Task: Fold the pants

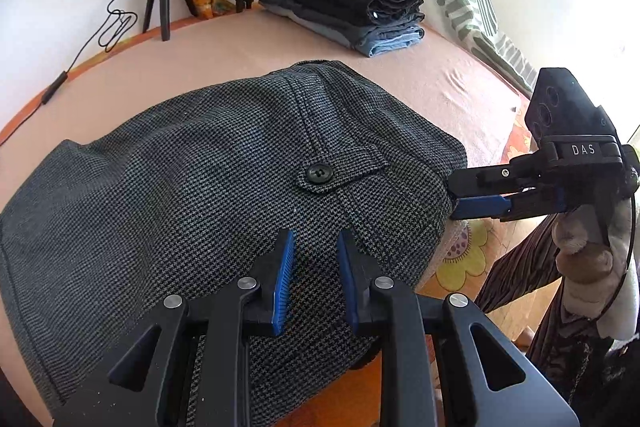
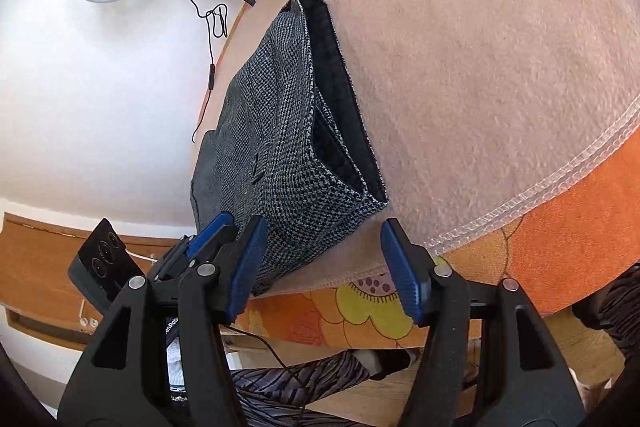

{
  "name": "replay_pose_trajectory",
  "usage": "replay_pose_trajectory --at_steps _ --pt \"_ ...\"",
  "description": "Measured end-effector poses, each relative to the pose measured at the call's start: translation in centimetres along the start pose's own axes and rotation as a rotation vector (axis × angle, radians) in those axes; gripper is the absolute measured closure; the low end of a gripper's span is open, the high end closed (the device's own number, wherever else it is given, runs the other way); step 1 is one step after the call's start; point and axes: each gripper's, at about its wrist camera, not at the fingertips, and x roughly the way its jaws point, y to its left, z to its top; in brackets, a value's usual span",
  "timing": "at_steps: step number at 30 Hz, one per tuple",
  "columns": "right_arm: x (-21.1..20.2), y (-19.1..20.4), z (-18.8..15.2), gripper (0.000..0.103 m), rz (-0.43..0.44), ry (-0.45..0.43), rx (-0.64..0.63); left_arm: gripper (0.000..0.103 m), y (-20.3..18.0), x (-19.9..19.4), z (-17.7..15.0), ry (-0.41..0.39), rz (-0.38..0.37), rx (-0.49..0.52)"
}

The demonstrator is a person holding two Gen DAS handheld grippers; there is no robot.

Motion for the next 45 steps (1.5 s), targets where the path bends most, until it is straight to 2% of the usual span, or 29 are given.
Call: replay_pose_trajectory --at_steps 2,6,10,12,14,17,19,22,24,26,30,33,35,41,45 --pt "0.8 0.2 -0.1 0.040 0.016 -0.001 0.013 0.082 0.3 0.3 -0.3 0.012 -0.014 -0.013" --pt "1.4 0.7 -0.5 0.037 0.034 -0.088 0.019 0.082 0.4 0.7 -0.8 0.028 -0.035 -0.030" --pt "1.5 1.7 -1.4 0.037 -0.016 -0.198 -0.021 0.082 0.3 0.9 -1.0 0.029 -0.039 -0.029" --pt "1.7 2.2 -1.7 0.048 -0.056 -0.228 -0.043 0.082 0.2 0.8 -1.0 0.028 -0.044 -0.030" --pt "1.6 1.8 -1.5 0.072 -0.064 -0.239 -0.030 0.082 0.2 0.7 -1.2 0.029 -0.049 -0.029" --pt "1.2 1.9 -1.1 0.080 -0.077 -0.238 -0.055 0.082 0.7 -0.4 -0.5 0.022 -0.063 -0.026" --pt "0.9 2.8 -1.2 0.082 -0.093 -0.254 -0.096 0.082 2.0 -2.1 0.6 -0.044 -0.010 -0.057" --pt "0.6 4.5 -1.5 0.083 -0.132 -0.270 -0.176 0.082 5.1 -3.4 2.5 -0.114 0.110 -0.159" --pt "0.4 5.4 -1.6 0.084 -0.144 -0.278 -0.216 0.082 6.5 -3.0 3.5 -0.135 0.183 -0.193" --pt "0.2 6.2 -1.7 0.084 -0.153 -0.285 -0.248 0.082 7.2 -1.8 4.2 -0.128 0.221 -0.210" --pt "0.0 7.3 -1.9 0.084 -0.169 -0.294 -0.291 0.082 7.6 1.5 5.3 -0.087 0.251 -0.220" --pt "0.0 7.8 -1.9 0.085 -0.170 -0.295 -0.304 0.082 7.6 3.1 6.0 -0.038 0.302 -0.193" --pt "-0.2 7.9 -1.9 0.085 -0.170 -0.294 -0.309 0.082 7.8 3.7 6.3 -0.017 0.308 -0.201" --pt "-0.3 8.9 -1.9 0.086 -0.190 -0.300 -0.363 0.082 8.0 1.8 7.3 -0.039 0.308 -0.225" --pt "-0.3 9.4 -1.8 0.086 -0.190 -0.293 -0.383 0.082 7.5 -1.9 5.4 -0.092 0.282 -0.253"
